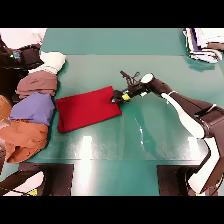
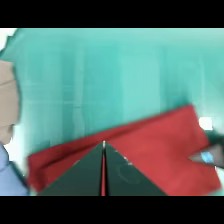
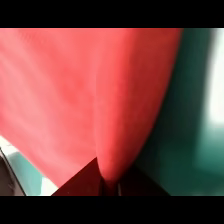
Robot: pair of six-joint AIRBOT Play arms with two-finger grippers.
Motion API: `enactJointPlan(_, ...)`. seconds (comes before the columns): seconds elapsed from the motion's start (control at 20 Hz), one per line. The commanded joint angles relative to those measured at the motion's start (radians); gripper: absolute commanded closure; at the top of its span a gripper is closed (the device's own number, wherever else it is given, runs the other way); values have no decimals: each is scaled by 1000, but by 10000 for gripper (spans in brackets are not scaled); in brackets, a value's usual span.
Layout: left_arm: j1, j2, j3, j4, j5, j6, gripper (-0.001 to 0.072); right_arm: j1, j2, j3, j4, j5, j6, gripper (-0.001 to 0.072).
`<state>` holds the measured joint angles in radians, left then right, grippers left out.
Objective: Fold the shirts.
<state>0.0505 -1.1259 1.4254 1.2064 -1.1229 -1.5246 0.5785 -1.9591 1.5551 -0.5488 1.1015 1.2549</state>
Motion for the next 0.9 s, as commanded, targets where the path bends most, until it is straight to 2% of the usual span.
enactJointPlan(0.0, -80, 0, 0, 9, -1, 14, 685, 21, -39, 111, 20, 0, -1, 693)
enactJointPlan(0.2, -190, 0, 0, 19, 11, 13, 685, -47, 61, 68, -84, -5, 8, 694)
enactJointPlan(0.4, -211, 0, 0, 18, 3, 13, 685, -229, 294, -134, -249, -49, 53, 693)
enactJointPlan(0.65, -211, 0, 0, 17, 4, 2, 685, -649, 640, -404, -389, -90, 76, 694)
enactJointPlan(0.85, -211, 0, 0, 16, 8, -23, 685, -1069, 806, -550, -414, -93, 77, 694)
